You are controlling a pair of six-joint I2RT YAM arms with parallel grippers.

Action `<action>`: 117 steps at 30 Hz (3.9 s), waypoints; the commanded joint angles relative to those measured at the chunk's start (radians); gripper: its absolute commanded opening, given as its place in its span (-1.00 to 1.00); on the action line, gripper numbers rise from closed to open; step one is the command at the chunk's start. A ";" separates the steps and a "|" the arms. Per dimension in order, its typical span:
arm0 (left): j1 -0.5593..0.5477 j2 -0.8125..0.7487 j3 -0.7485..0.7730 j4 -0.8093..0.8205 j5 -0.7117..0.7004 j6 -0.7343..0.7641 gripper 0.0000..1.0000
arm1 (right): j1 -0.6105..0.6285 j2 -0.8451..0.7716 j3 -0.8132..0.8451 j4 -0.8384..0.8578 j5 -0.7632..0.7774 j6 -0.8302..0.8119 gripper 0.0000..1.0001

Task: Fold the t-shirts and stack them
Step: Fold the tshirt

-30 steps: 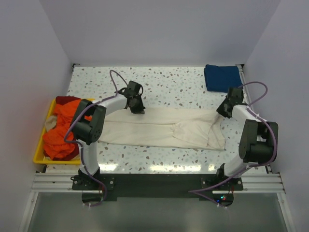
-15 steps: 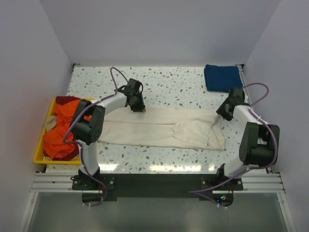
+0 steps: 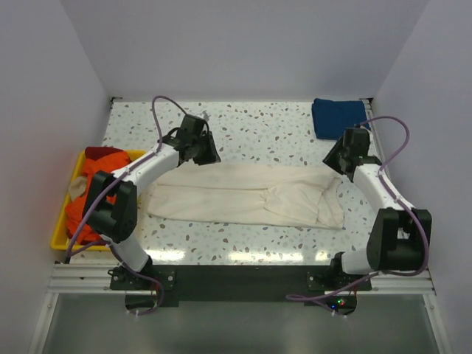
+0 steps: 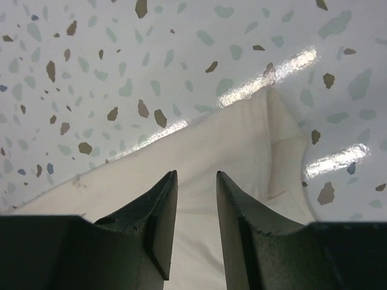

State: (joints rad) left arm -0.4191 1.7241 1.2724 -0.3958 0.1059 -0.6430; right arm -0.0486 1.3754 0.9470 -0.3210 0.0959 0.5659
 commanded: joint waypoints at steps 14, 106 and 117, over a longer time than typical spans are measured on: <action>0.008 -0.086 -0.134 0.017 0.021 0.028 -0.40 | 0.041 0.071 -0.221 0.129 -0.022 0.037 -0.46; -0.409 -0.029 -0.151 0.144 0.014 -0.015 -0.53 | 0.339 0.947 1.239 -0.262 -0.190 -0.163 0.29; -0.520 -0.107 -0.343 0.170 0.031 0.011 -0.60 | 0.340 0.781 0.811 -0.105 -0.165 -0.112 -0.15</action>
State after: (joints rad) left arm -0.9192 1.6585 0.9592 -0.2543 0.1215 -0.6567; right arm 0.2878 2.1391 1.8046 -0.4774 -0.0910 0.4370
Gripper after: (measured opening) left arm 0.205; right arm 0.444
